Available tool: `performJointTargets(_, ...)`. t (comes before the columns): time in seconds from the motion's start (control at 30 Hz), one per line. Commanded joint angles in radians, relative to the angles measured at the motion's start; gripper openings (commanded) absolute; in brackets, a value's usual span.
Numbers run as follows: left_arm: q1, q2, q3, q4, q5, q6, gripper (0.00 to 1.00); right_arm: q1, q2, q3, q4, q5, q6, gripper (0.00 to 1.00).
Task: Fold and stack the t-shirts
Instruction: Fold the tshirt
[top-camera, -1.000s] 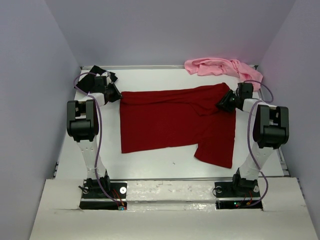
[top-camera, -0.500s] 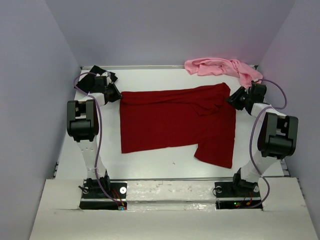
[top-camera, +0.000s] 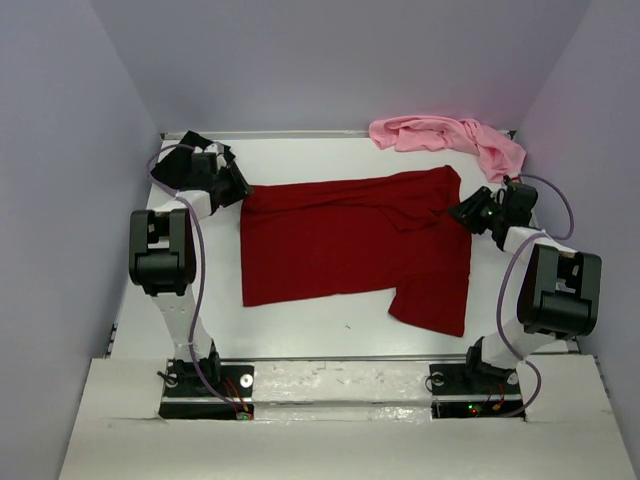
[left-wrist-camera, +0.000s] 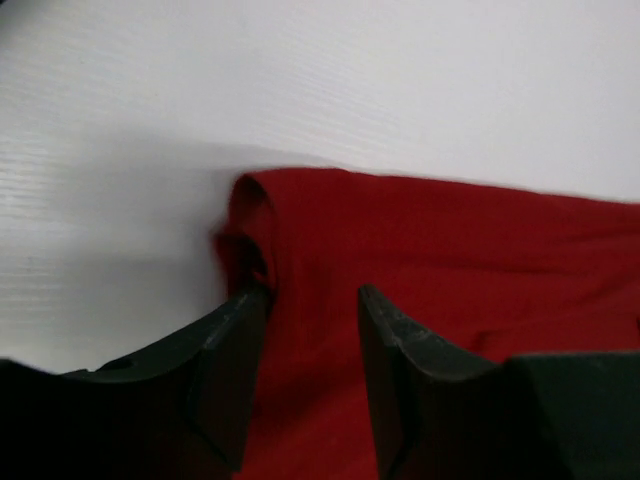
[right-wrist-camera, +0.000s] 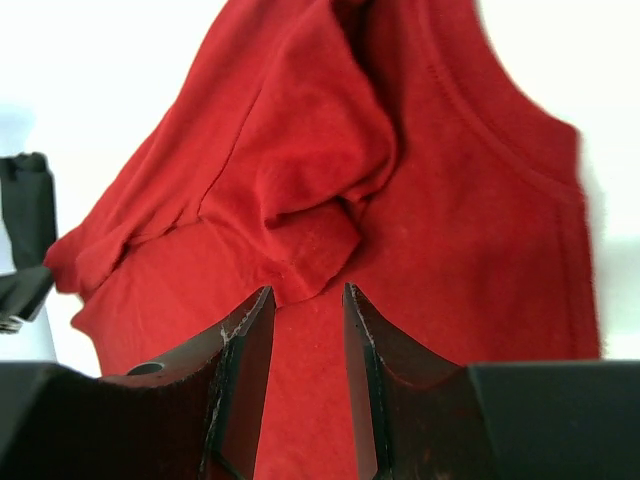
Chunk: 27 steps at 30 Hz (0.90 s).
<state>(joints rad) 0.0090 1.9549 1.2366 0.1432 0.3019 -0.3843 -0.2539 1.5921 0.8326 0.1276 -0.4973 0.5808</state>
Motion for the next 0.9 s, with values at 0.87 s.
performJointTargets(0.87, -0.322, 0.015, 0.116, 0.219, 0.158, -0.11, 0.77, 0.061, 0.173, -0.02, 0.282, -0.089, 0.082, 0.45)
